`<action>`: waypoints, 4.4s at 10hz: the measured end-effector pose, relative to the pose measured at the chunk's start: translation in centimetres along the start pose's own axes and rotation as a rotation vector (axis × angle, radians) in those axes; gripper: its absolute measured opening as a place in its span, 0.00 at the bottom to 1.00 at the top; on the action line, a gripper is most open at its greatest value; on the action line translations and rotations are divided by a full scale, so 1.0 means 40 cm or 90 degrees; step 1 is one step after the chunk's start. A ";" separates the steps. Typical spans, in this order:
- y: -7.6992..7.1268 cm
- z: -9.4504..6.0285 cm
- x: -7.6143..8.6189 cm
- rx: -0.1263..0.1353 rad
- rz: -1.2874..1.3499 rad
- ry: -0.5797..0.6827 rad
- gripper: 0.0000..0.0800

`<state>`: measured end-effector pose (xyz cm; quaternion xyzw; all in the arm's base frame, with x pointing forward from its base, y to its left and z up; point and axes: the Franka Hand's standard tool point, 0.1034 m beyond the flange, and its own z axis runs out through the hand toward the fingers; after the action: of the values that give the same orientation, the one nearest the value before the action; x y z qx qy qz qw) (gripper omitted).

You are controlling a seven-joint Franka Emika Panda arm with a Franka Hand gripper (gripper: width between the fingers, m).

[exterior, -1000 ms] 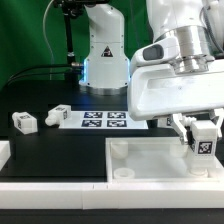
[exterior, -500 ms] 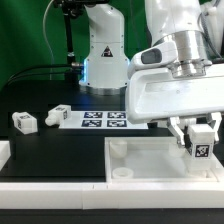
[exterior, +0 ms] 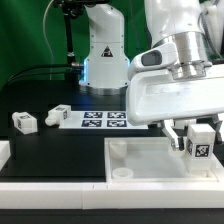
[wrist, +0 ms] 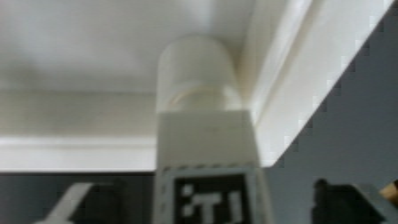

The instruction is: Assemble one leg

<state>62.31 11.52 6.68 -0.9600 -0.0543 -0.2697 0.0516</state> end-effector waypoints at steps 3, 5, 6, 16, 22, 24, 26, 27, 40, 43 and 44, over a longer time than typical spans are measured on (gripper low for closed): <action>-0.031 -0.036 0.041 0.050 0.072 -0.123 0.80; 0.003 -0.035 0.081 0.066 0.062 -0.221 0.81; 0.031 -0.027 0.075 0.062 0.067 -0.231 0.81; 0.023 -0.008 0.058 0.004 0.156 -0.292 0.81; 0.032 -0.007 0.061 -0.008 0.174 -0.290 0.70; 0.032 -0.007 0.061 -0.015 0.205 -0.290 0.47; 0.033 -0.006 0.060 -0.032 0.277 -0.290 0.36; 0.034 -0.006 0.060 -0.041 0.315 -0.289 0.36; -0.015 -0.006 0.050 -0.135 0.591 -0.266 0.71; -0.018 -0.007 0.044 -0.102 0.422 -0.285 0.81; -0.014 -0.007 0.044 -0.084 0.320 -0.290 0.81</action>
Offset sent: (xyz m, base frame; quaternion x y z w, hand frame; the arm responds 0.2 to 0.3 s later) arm 0.0239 -0.0183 0.0133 -0.0274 -0.2358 0.0130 0.9713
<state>63.56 12.16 7.88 -0.9802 0.1914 -0.0300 0.0406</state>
